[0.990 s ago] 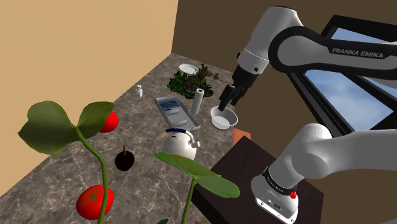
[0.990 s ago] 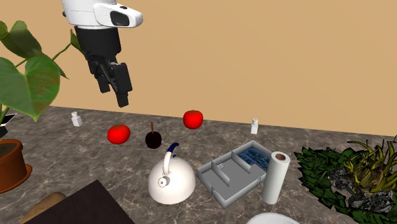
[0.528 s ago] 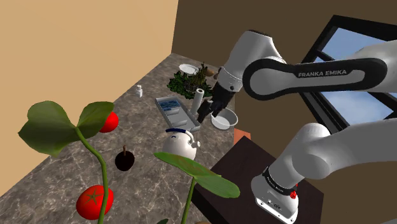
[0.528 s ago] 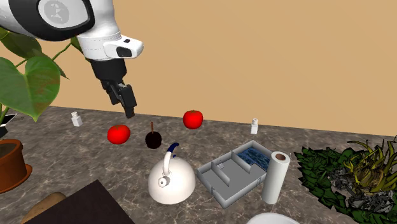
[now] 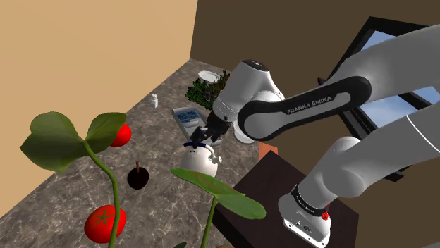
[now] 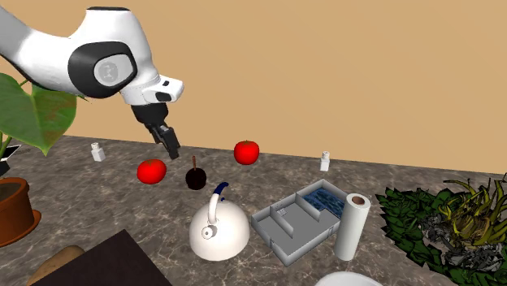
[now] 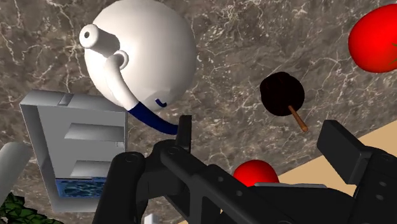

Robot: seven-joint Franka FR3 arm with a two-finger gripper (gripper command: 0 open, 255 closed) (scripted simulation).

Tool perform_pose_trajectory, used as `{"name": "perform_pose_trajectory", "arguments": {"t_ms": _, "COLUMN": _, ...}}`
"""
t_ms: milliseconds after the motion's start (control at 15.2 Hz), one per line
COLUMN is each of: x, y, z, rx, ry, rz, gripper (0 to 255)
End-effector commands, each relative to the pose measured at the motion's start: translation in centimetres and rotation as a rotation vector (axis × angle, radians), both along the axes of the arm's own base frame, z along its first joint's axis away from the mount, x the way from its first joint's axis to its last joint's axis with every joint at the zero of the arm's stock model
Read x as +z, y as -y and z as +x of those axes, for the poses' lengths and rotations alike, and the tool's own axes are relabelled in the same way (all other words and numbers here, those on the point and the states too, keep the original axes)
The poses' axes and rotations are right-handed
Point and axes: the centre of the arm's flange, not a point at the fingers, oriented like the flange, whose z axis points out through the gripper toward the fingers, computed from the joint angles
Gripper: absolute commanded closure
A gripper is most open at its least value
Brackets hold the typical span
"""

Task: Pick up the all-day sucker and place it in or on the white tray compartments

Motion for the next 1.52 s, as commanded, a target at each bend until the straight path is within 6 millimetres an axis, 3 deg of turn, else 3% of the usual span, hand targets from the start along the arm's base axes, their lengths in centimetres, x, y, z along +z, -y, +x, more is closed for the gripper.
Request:
{"name": "perform_pose_trajectory", "arguments": {"t_ms": 0, "x": -1.8, "y": -1.6, "z": 1.0, "rx": -0.014, "ry": 0.022, "rz": 0.005, "gripper": 0}}
{"name": "perform_pose_trajectory", "arguments": {"t_ms": 1254, "x": -17.0, "y": -15.6, "z": 13.5, "rx": -0.135, "ry": 0.207, "rz": 0.016, "gripper": 0}}
{"name": "perform_pose_trajectory", "arguments": {"t_ms": 1452, "x": -18.2, "y": -15.9, "z": 14.1, "rx": -0.136, "ry": 0.209, "rz": 0.016, "gripper": 0}}
